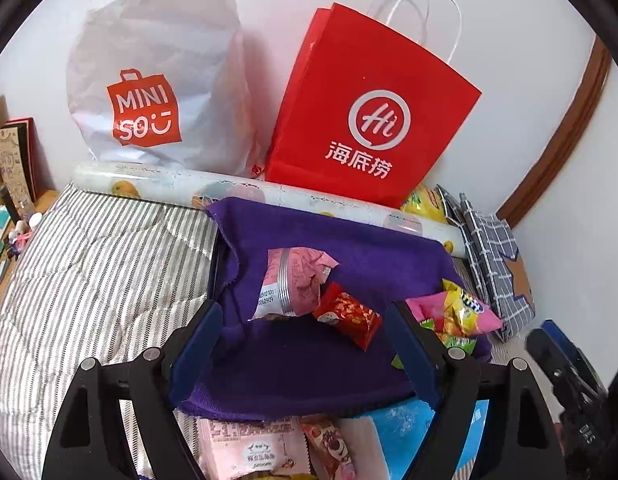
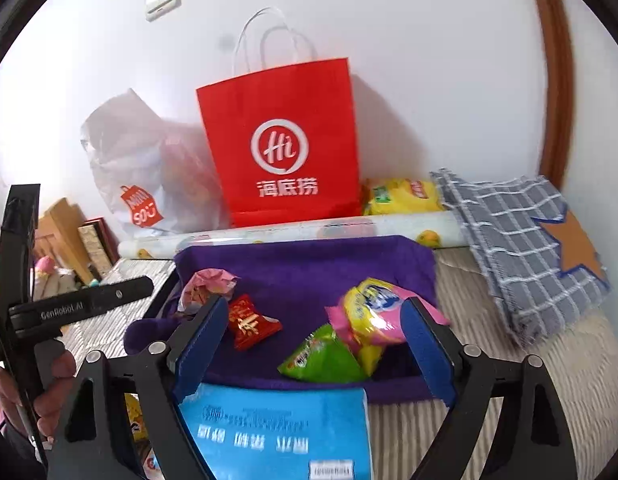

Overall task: Organize snacks
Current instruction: 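Open both tools and pull them back from the towel, then grasp the blue snack bag with the left tool while the right tool grasps the white-red wrapper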

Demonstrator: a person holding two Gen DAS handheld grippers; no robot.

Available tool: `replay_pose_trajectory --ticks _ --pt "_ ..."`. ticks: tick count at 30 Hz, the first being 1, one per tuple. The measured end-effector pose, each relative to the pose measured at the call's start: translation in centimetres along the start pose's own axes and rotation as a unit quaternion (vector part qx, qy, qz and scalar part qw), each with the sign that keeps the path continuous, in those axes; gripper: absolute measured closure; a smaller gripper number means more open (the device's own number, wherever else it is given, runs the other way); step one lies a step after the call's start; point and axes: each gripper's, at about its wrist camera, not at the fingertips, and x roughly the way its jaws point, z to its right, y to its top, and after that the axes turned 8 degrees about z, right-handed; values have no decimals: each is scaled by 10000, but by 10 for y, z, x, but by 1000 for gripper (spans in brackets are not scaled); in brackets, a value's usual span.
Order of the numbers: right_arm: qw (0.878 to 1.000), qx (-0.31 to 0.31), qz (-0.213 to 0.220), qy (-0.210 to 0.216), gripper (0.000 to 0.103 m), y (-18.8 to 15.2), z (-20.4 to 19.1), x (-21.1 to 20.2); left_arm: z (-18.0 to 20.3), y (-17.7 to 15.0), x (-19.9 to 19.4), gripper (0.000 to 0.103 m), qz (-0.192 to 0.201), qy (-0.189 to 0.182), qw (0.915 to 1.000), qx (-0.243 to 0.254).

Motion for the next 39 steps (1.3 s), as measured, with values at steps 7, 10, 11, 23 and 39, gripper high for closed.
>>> replay_pose_trajectory --ticks 7,10,11,23,39 --pt "9986 26 -422 310 19 -18 -12 -43 0 3 -30 20 35 150 9995 266" --pt "9974 -276 -536 401 19 -37 -30 -56 -11 -1 -51 20 51 179 9992 359" --pt "9968 -371 -568 432 19 -44 -37 -59 -16 -3 -57 20 46 219 9990 379" --pt "9783 -973 -1469 1090 22 -133 -101 -46 -91 -47 -111 20 -75 570 9978 335" --pt "9685 -1427 -1610 1254 78 -152 -129 -52 -80 -99 -92 21 -571 516 9940 779"
